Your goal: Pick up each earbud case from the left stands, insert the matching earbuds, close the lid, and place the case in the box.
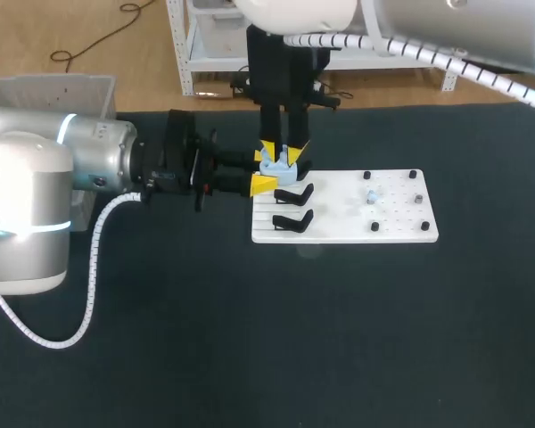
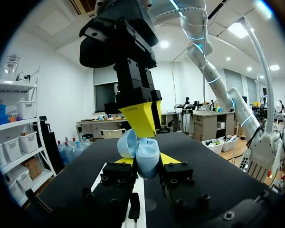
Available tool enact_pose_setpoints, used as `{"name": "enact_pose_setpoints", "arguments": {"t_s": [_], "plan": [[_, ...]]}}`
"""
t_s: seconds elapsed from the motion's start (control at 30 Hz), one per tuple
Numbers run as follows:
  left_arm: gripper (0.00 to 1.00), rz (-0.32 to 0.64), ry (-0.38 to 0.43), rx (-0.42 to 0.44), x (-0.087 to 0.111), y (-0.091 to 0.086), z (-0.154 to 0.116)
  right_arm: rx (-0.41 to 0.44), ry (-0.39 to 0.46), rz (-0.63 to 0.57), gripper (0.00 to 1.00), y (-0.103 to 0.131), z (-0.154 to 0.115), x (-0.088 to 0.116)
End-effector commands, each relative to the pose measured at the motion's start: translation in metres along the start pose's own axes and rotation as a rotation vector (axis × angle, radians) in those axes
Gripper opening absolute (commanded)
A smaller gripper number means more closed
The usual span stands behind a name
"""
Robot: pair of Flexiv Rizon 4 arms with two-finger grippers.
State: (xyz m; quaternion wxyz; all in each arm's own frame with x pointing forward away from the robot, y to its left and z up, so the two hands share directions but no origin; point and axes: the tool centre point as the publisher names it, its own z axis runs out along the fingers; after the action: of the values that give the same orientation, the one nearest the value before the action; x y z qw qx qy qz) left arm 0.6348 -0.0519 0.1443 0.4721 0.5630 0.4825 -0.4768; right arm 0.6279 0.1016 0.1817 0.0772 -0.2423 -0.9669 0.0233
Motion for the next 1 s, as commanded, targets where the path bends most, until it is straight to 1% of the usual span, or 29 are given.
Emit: {"name": "enact_pose_setpoints", "arguments": {"t_s": [0.03, 0.13, 0.17, 0.2, 0.23, 0.27, 0.3, 0.37, 0.4, 0.47, 0.57, 0.6, 0.63, 0.67, 0.77, 0.8, 0.83, 0.9, 0.93, 0.97, 1.0], "plan": [[0.0, 0.003, -0.002, -0.003, 0.0, -0.001, 0.0, 0.003, -0.001, 0.005, 0.0, 0.003, 0.003, 0.0], [0.0, 0.003, -0.002, -0.003, 0.0, -0.001, 0.0, 0.006, 0.0, 0.012, 0.0, 0.004, 0.003, 0.001], [0.0, 0.003, -0.002, -0.003, 0.0, -0.001, 0.0, 0.008, 0.001, 0.015, 0.09, 0.005, 0.003, 0.001], [0.0, 0.003, -0.002, -0.003, 0.0, -0.001, 0.0, 0.008, 0.0, 0.015, 0.31, 0.005, 0.003, 0.001], [0.0, 0.003, -0.002, -0.003, 0.0, -0.001, 0.0, 0.007, 0.001, 0.016, 0.46, 0.005, 0.004, 0.001], [0.0, 0.003, -0.002, -0.003, 0.0, -0.001, 0.0, 0.006, 0.0, 0.017, 0.64, 0.005, 0.004, 0.002], [0.0, 0.003, -0.002, -0.003, 0.0, -0.001, 0.0, 0.005, -0.002, 0.017, 0.76, 0.005, 0.003, 0.004], [0.0, 0.003, -0.002, -0.003, 0.0, -0.001, 0.0, -0.003, -0.012, 0.016, 0.93, 0.003, 0.0, 0.007], [0.0, 0.003, -0.002, -0.003, 0.0, -0.001, 0.0, -0.011, -0.02, 0.013, 0.98, 0.001, -0.002, 0.009], [0.0, 0.003, -0.002, -0.003, 0.0, -0.001, 0.0, -0.031, -0.037, 0.008, 0.99, -0.003, -0.007, 0.014], [0.0, 0.003, -0.002, -0.003, 0.0, -0.001, 0.0, -0.074, -0.064, -0.027, 0.93, -0.013, -0.015, 0.021], [0.0, 0.003, -0.002, -0.003, 0.0, -0.001, 0.0, -0.085, -0.075, -0.057, 0.89, -0.016, -0.017, 0.023], [0.0, 0.003, -0.002, -0.003, 0.0, -0.001, 0.0, -0.098, -0.087, -0.088, 0.82, -0.019, -0.019, 0.025], [0.0, 0.003, -0.002, -0.003, 0.0, -0.001, 0.0, -0.111, -0.109, -0.119, 0.77, -0.022, -0.02, 0.025], [0.0, 0.003, -0.002, -0.003, 0.0, -0.001, 0.0, -0.134, -0.163, -0.182, 0.75, -0.034, -0.024, 0.023], [0.0, 0.003, -0.002, -0.003, 0.0, -0.001, 0.0, -0.15, -0.19, -0.201, 0.7, -0.039, -0.026, 0.021], [0.0, 0.003, -0.002, -0.003, 0.0, -0.001, 0.0, -0.169, -0.228, -0.235, 0.68, -0.043, -0.027, 0.019], [0.0, 0.003, -0.002, -0.003, 0.0, -0.001, 0.0, -0.211, -0.268, -0.314, 0.67, -0.05, -0.029, 0.017], [0.0, 0.003, -0.002, -0.003, 0.0, -0.001, 0.0, -0.226, -0.272, -0.333, 0.71, -0.054, -0.029, 0.015], [0.0, 0.003, -0.002, -0.003, 0.0, -0.001, 0.0, -0.252, -0.285, -0.348, 0.7, -0.058, -0.03, 0.013], [0.0, 0.003, -0.002, -0.003, 0.0, -0.001, 0.0, -0.274, -0.296, -0.363, 0.65, -0.063, -0.032, 0.01]]}}
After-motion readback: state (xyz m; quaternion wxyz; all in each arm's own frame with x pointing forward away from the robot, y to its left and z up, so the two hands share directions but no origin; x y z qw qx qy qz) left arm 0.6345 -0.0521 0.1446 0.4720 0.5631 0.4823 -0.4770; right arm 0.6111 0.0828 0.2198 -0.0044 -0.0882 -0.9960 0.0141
